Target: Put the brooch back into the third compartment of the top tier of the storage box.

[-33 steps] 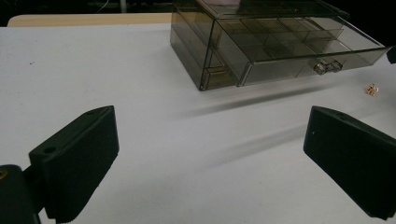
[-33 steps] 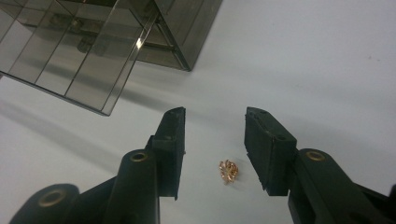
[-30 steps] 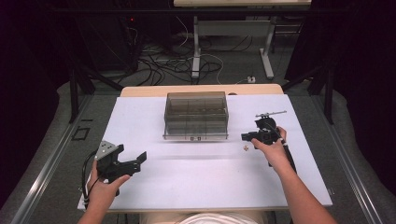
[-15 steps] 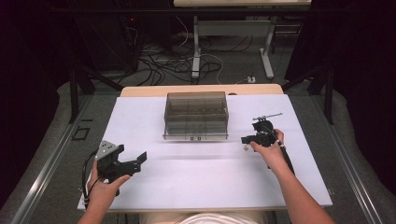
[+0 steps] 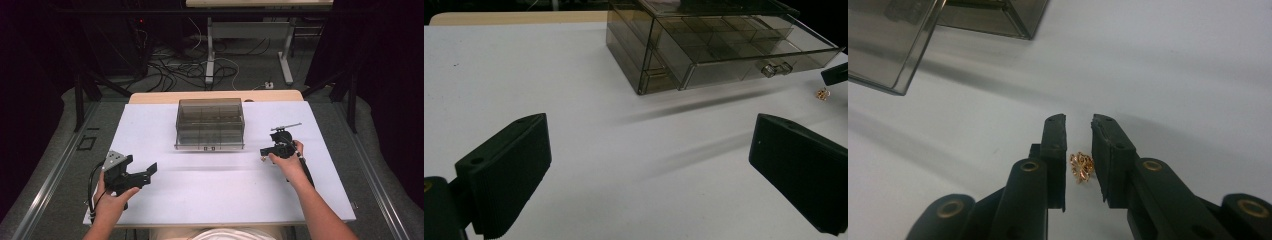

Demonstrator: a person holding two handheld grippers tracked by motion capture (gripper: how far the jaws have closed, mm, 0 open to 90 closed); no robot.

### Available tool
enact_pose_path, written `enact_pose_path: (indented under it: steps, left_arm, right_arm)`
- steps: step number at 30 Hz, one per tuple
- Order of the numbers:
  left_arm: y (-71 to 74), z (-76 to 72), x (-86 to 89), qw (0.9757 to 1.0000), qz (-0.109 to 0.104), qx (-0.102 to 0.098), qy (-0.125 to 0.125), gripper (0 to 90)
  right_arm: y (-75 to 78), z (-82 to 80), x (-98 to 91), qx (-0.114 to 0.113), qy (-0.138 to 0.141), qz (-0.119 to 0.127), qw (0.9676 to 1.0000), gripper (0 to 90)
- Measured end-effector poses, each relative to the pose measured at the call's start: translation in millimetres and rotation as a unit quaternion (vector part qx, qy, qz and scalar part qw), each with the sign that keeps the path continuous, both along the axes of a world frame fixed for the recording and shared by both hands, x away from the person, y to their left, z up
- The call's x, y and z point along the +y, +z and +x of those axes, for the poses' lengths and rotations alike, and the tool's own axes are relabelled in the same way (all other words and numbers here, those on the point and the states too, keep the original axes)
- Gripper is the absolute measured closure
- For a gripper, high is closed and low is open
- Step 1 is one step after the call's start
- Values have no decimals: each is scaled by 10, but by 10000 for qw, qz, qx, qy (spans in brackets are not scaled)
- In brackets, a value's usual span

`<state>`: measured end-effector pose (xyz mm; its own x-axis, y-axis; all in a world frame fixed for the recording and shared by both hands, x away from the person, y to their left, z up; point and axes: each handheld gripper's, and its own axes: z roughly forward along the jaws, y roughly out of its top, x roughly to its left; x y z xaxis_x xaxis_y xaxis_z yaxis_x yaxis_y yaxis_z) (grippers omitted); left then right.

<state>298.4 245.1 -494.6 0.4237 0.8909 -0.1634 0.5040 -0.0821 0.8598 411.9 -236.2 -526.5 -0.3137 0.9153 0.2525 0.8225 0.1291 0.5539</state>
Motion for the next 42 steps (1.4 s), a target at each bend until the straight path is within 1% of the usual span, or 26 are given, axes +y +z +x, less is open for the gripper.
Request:
enact_pose_path:
  steps: [3,5,6,10,11,16,17,20,22,23,24,26,28,36,42]
  left_arm:
    - [-4,1,-7,10000,-33,32,2,33]
    - [-5,1,-7,10000,-27,34,-4,33]
    - [-6,5,-2,10000,13,17,-19,33]
    - [-12,6,-6,10000,-6,48,-10,33]
    - [-11,6,-6,10000,-2,47,-8,33]
    - [-13,6,-9,10000,-30,59,0,33]
    - [-12,6,-6,10000,4,50,-8,34]
    - [-14,6,-11,10000,-19,51,-5,34]
    - [-14,6,-10,10000,-16,51,-5,34]
    - [-13,8,-6,10000,11,39,-7,35]
    - [-14,7,-7,10000,5,38,1,35]
    - [-14,8,-7,10000,3,39,4,35]
    - [-14,8,-7,10000,4,41,3,35]
    - [-15,7,-11,10000,-11,53,-6,36]
    - [-15,6,-10,10000,-6,49,-4,37]
  right_arm:
    - [-10,8,0,12,-30,6,10000,776]
    - [-20,14,-1,31,-47,8,10000,776]
    - [-33,22,-11,42,0,13,10000,776]
    - [-50,30,-14,48,5,-21,10000,778]
    - [-51,31,-10,80,-35,-23,10000,781]
    - [-63,38,-3,144,-56,39,9999,787]
    - [-65,39,-3,144,-50,38,9999,791]
    - [-71,42,-3,154,-22,39,9999,801]
    - [-76,45,-7,153,10,-7,9999,811]
    - [-79,47,-6,175,38,14,9998,816]
    - [-79,47,-6,175,38,14,9998,816]
    - [-86,48,13,171,-30,93,9998,825]
    - [-83,46,11,215,7,39,9998,837]
    - [-89,47,13,256,42,44,9997,878]
    - [-86,44,17,263,68,65,9996,890]
